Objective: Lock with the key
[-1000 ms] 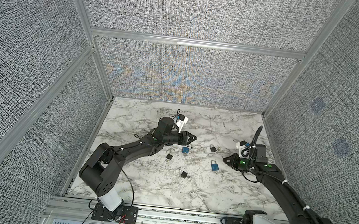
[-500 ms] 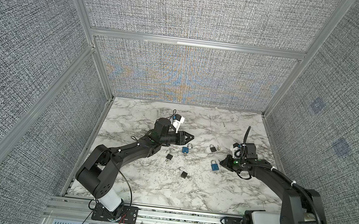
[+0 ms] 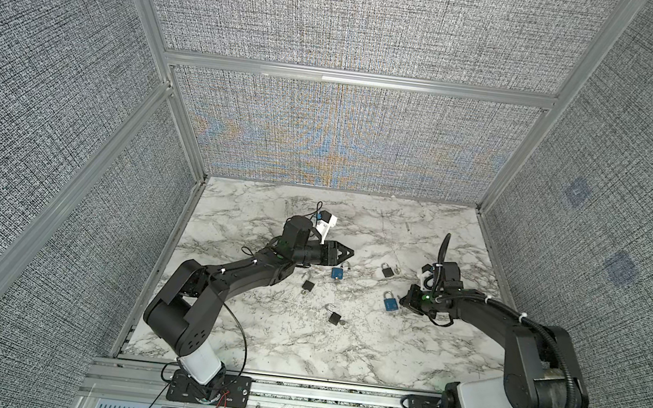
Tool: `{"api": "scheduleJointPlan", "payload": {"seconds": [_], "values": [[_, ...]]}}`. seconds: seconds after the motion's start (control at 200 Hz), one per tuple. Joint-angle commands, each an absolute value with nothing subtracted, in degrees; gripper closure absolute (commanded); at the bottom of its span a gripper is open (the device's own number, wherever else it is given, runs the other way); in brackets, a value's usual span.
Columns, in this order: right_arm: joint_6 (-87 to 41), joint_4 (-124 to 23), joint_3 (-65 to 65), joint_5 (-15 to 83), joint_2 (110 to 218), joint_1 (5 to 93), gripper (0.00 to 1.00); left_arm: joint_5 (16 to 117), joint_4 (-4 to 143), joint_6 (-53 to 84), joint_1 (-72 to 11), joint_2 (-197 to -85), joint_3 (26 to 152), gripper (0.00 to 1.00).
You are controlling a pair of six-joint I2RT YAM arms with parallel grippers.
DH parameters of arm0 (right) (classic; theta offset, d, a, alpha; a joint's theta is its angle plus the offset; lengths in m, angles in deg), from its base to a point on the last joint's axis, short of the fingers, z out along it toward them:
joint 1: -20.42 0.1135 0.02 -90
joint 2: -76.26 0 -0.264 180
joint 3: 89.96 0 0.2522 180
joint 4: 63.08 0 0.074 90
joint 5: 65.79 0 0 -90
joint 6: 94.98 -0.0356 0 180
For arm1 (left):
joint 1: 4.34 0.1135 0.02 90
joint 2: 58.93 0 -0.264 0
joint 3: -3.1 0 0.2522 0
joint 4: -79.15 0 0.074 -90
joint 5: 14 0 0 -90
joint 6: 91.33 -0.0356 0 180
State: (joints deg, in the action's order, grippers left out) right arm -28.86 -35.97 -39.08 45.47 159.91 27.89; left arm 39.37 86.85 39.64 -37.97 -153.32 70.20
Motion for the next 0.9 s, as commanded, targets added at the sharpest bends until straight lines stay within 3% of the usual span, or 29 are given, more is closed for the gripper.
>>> {"api": "scheduleJointPlan", "payload": {"seconds": [0.0,0.39,0.565,0.895], "values": [[-28.6,-36.6,-38.6,44.9,160.4,27.9,0.92,37.8,88.8,39.6,-38.0,-153.6,70.6,0.62],[-29.0,-35.0,-38.1,44.0,158.7,28.0,0.77,38.3,88.2,39.0,-37.8,-153.2,70.4,0.62],[-30.2,-32.7,-37.4,40.5,153.8,28.8,0.76,39.2,88.8,39.2,-37.2,-151.7,69.5,0.62],[-38.3,-32.8,-30.3,27.6,148.4,43.8,0.72,50.3,77.0,34.8,-34.2,-144.8,68.6,0.61]]}}
